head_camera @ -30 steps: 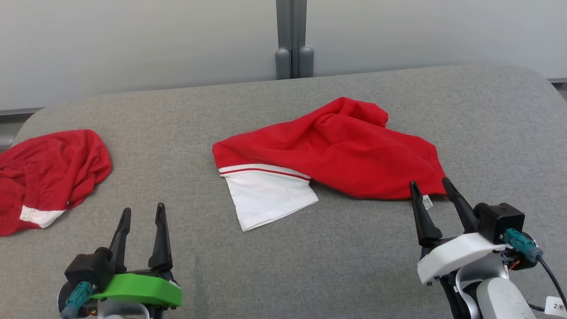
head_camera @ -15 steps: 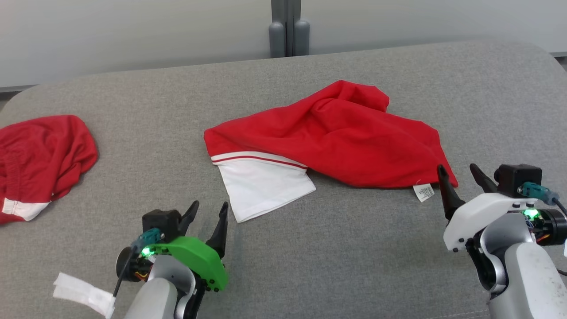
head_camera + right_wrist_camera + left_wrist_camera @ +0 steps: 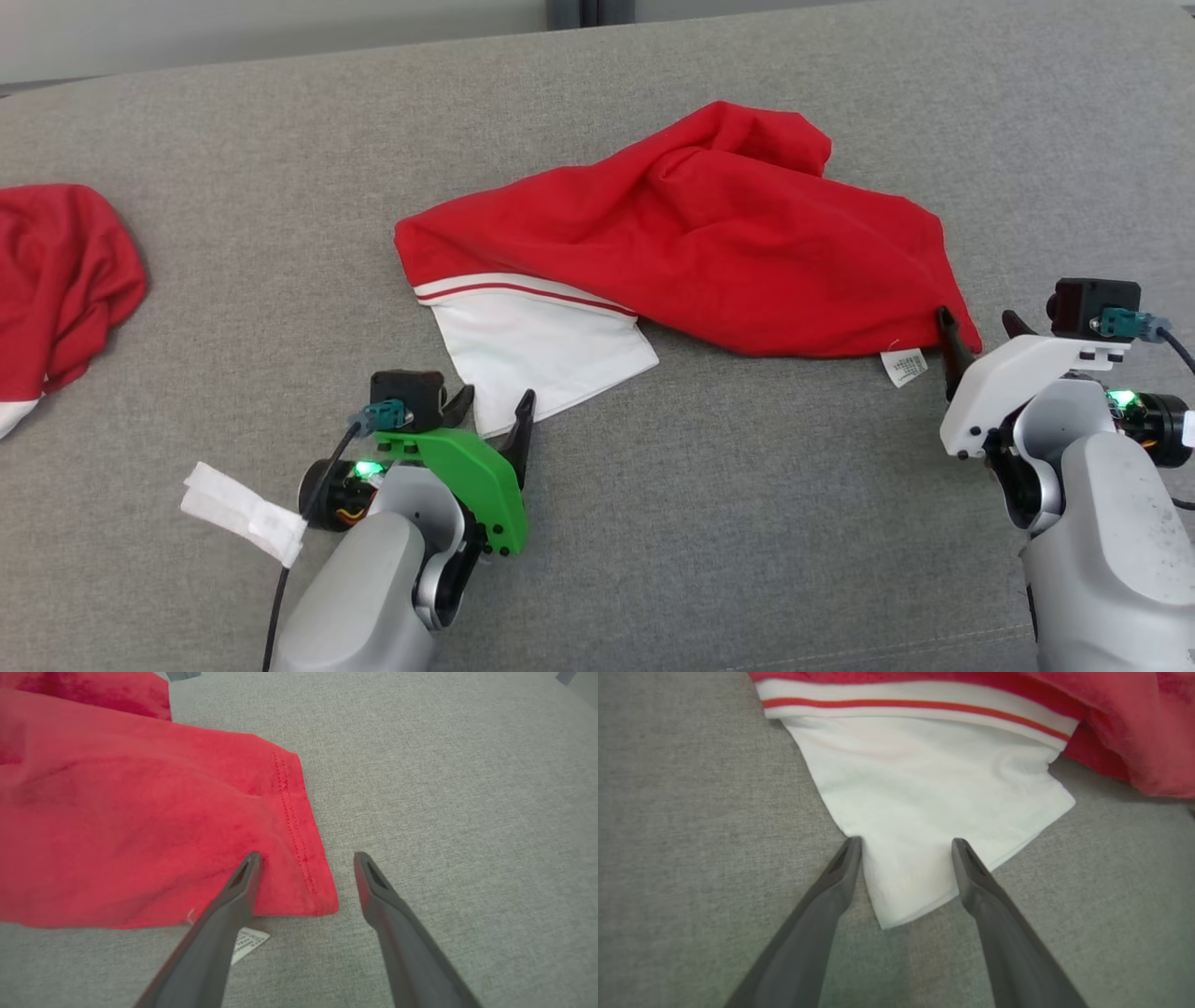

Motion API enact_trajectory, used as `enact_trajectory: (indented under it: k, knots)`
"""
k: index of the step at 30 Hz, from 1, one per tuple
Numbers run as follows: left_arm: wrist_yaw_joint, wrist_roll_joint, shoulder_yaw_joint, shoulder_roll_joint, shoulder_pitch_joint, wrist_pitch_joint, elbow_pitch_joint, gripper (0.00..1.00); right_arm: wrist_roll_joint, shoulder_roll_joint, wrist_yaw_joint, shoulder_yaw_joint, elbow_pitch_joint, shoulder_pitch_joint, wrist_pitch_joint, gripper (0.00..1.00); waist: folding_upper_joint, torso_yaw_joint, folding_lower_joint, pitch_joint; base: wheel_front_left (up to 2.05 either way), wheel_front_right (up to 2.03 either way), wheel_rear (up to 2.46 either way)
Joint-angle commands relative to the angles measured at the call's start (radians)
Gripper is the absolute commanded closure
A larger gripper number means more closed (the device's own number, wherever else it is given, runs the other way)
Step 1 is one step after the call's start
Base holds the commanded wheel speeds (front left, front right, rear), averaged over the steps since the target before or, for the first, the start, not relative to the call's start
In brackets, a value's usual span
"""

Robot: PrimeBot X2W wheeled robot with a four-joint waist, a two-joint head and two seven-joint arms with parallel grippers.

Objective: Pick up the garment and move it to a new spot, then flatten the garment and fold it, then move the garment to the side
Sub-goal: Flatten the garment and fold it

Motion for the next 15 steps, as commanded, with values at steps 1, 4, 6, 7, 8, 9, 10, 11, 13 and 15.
enact_trajectory:
  k: [1,4,6,7,8,9,10,11,13,15]
  knots:
    - [0.02,-0.014,-0.008,0.004,-0.015,0.009,0.02,0.0,-0.015,-0.001,-0.001,-0.002,0.023,-0.021,-0.01,0.0,-0.0001,0.001,0.0,0.026,0.0,0.0,0.0]
    - [0.045,-0.032,-0.032,0.005,-0.02,0.027,0.048,0.0,-0.032,0.0,-0.001,-0.01,0.079,-0.043,-0.021,0.0,-0.0001,0.005,0.0,0.035,0.0,0.0,0.0]
    - [0.057,-0.043,-0.05,0.005,-0.017,0.043,0.065,0.0,-0.04,0.001,-0.001,-0.023,0.116,-0.056,-0.025,0.0,-0.0001,0.01,0.0,0.039,0.0,0.0,0.0]
    - [0.064,-0.049,-0.06,0.005,-0.015,0.052,0.074,0.0,-0.047,0.002,-0.001,-0.031,0.134,-0.061,-0.028,0.0,-0.0001,0.013,0.0,0.039,0.0,0.0,0.0]
    - [0.066,-0.053,-0.067,0.005,-0.013,0.058,0.08,0.0,-0.05,0.002,-0.001,-0.037,0.145,-0.065,-0.03,0.0,-0.0001,0.015,0.0,0.04,0.0,0.0,0.0]
    - [0.068,-0.06,-0.077,0.006,-0.01,0.069,0.088,0.0,-0.048,0.004,-0.001,-0.043,0.157,-0.069,-0.036,0.0,-0.0001,0.017,0.0,0.041,0.0,0.0,0.0]
    - [0.069,-0.06,-0.085,0.006,-0.008,0.076,0.094,0.0,-0.05,0.006,-0.001,-0.046,0.167,-0.07,-0.039,0.0,-0.0001,0.018,0.0,0.041,0.0,0.0,0.0]
    - [0.071,-0.06,-0.094,0.006,-0.006,0.085,0.1,0.0,-0.058,0.007,-0.001,-0.048,0.177,-0.071,-0.043,0.0,-0.0001,0.02,0.0,0.042,0.0,0.0,0.0]
    - [0.067,-0.063,-0.111,0.005,-0.004,0.106,0.114,0.0,-0.06,0.009,-0.001,-0.048,0.195,-0.08,-0.046,0.0,-0.0001,0.023,0.0,0.043,0.0,0.0,0.0]
    - [0.06,-0.068,-0.126,0.005,-0.002,0.126,0.126,0.28,-0.066,0.01,-0.001,-0.04,0.212,-0.086,-0.043,0.0,-0.0001,0.025,0.0,0.044,0.0,0.0,0.0]
